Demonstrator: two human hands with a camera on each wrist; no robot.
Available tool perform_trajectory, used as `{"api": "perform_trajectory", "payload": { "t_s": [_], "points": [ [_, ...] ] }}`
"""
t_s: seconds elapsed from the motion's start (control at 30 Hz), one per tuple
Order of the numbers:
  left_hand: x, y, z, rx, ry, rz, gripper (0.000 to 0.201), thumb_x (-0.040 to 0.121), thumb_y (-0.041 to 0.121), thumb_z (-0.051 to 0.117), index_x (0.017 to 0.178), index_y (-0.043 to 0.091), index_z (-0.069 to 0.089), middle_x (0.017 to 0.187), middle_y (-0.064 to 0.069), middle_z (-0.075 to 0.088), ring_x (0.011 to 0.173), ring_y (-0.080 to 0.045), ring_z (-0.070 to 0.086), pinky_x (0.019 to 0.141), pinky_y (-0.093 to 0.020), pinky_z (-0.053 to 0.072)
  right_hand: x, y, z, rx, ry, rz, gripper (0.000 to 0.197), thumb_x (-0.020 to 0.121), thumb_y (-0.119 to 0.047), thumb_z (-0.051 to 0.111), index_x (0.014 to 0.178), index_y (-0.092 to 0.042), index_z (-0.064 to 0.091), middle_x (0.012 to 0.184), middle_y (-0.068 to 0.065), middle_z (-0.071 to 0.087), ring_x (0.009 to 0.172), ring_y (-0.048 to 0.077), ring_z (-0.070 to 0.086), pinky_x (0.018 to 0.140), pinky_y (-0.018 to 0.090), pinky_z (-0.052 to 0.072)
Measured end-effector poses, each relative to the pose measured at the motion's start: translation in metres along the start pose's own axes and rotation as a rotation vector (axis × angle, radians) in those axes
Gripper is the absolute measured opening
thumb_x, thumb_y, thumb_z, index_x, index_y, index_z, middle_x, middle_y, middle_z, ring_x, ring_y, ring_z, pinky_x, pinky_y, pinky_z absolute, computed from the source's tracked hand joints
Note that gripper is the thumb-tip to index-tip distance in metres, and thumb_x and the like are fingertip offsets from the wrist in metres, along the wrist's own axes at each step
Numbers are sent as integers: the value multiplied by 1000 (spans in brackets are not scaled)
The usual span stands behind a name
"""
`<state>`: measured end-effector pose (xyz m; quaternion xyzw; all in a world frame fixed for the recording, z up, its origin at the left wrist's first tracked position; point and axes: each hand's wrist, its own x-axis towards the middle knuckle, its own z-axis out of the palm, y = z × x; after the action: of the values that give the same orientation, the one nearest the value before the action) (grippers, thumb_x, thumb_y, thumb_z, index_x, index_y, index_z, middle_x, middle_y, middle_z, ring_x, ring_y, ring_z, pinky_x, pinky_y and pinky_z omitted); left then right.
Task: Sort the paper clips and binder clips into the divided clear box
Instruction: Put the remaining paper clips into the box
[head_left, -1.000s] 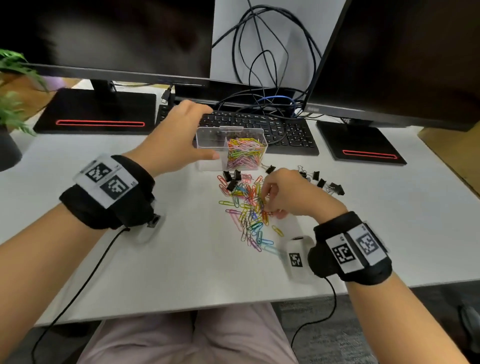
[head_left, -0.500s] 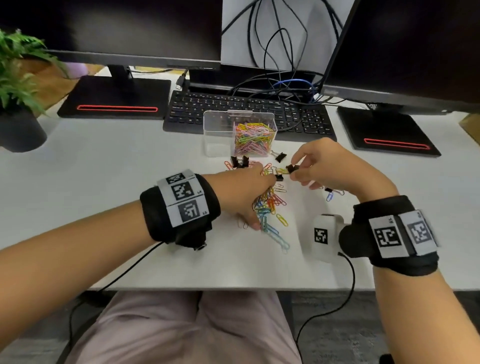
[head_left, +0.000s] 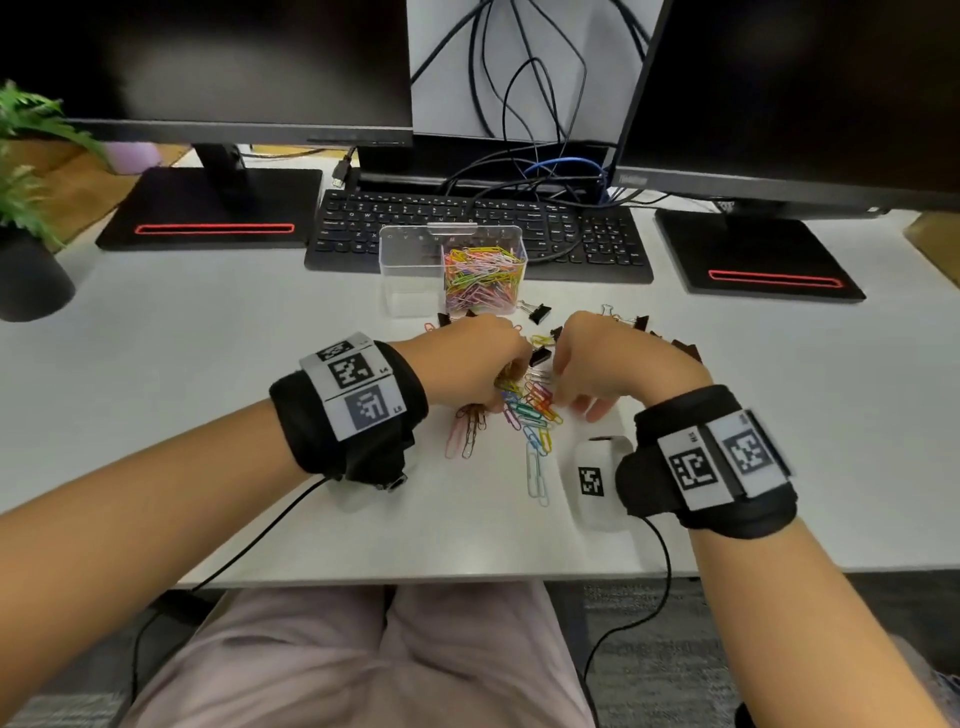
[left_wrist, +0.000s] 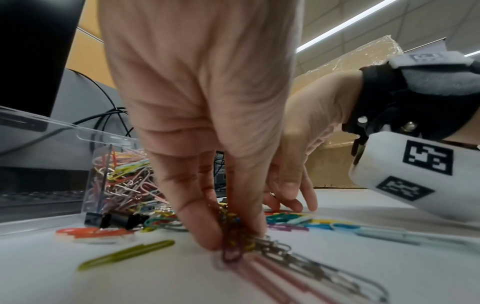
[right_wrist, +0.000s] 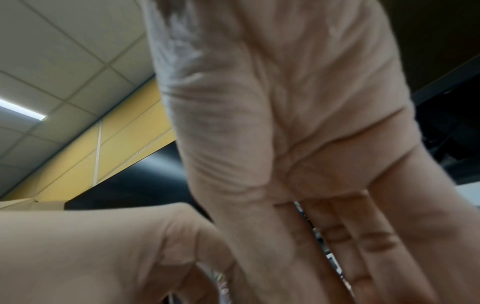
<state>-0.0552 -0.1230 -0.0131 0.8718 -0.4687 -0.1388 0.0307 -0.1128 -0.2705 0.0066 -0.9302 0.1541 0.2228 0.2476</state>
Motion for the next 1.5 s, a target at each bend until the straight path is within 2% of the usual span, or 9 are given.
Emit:
{"api": "perform_trajectory", "payload": {
  "t_s": [0.13,0.37,0.47,0.57,0.73,0.87,0.93,1.2,1.5],
  "points": [
    [1,0,-1,-19,38,-13,18,80,15,74,86,21,58,85,3,54,80,-17,47,69,-31,44,2,-10,8,-6,4,-47,24,75,1,69,99,3,65,83,19,71,77,31,72,75,48,60],
    [0,-16,-8,-165,96,-34,16,76,17,81,82,18,66,66,16,46,65,-10,44,58,-21,32,0,-10,3,132,24,-96,15,80,3,67,94,3,70,87,20,72,75,28,73,74,43,61],
    [-3,-28,-11,-321,162,-66,17,72,16,84,85,9,76,65,7,60,57,-4,48,51,-17,36,0,-4,-4,193,71,-101,26,80,3,68,106,-1,67,96,18,68,75,27,72,74,40,61],
    [-8,-36,-25,-499,236,-87,13,72,11,84,84,8,77,63,0,67,52,-2,60,52,-16,46,2,1,-8,264,120,-120,30,80,5,67,109,-2,66,98,17,67,75,27,71,73,39,61],
    [-9,-41,-62,-645,458,-130,12,71,9,84,78,15,76,71,-10,72,70,-27,70,69,-38,58,5,8,-10,310,171,-113,29,81,5,65,110,0,66,92,18,68,79,27,71,74,39,61],
    [6,-44,-83,-463,613,-139,10,74,11,82,83,12,78,70,3,65,63,-13,59,64,-25,53,6,12,-11,312,191,-112,27,83,2,64,110,-1,66,89,16,69,78,25,71,73,37,61],
    [15,-46,-86,-365,611,-132,9,76,13,81,84,11,78,71,8,60,67,-7,54,63,-18,46,6,14,-12,308,203,-112,27,83,2,64,110,-2,66,86,15,69,74,23,70,71,34,61],
    [36,-52,-79,-200,540,-145,8,81,10,75,88,10,77,83,2,62,78,-9,53,70,-20,39,9,21,-17,323,230,-109,28,83,-2,68,111,-3,65,87,11,67,75,21,70,70,34,61],
    [35,-54,-74,-231,443,-103,13,81,4,74,92,9,78,91,-4,72,85,-15,65,82,-29,53,7,21,-18,308,236,-108,26,84,-4,67,110,-5,65,92,13,68,77,22,70,73,36,61]
  ]
}}
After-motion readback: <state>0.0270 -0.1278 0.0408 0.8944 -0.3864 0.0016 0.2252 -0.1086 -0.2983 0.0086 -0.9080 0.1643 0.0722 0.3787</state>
